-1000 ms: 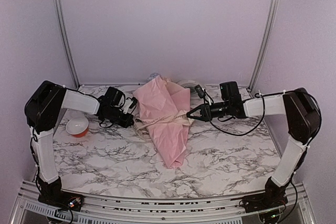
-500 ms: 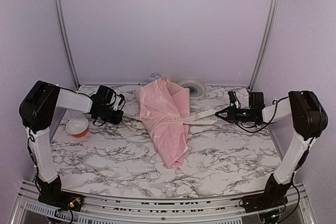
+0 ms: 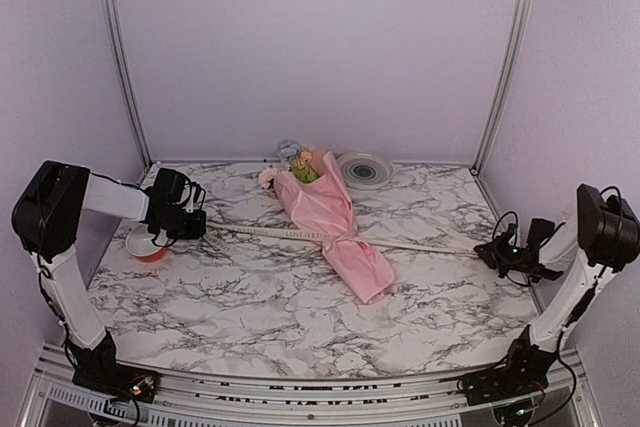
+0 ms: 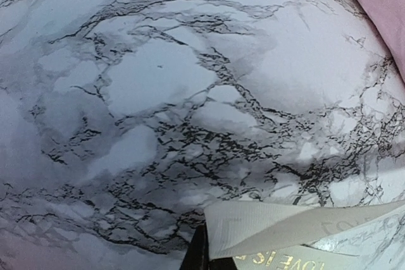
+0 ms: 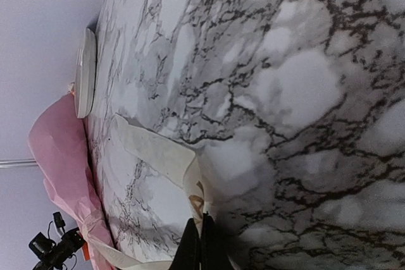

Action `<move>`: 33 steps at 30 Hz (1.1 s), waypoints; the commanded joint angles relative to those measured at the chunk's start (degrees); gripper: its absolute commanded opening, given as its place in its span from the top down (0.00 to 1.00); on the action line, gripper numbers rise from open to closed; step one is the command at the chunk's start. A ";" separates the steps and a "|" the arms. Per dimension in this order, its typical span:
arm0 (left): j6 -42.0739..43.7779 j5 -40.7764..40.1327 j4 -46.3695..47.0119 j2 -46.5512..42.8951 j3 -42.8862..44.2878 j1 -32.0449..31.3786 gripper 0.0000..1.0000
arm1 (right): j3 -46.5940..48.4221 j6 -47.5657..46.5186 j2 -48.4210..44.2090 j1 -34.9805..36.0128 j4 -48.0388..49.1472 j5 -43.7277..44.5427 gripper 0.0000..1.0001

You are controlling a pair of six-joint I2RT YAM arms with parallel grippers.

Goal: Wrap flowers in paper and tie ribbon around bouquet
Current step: Tie the ribbon around the folded bouquet.

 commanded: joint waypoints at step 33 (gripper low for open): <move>-2.20 -14.06 2.54 -22.88 -12.92 13.15 1.00 | -0.40 -4.47 -8.25 -5.76 -7.96 20.50 1.00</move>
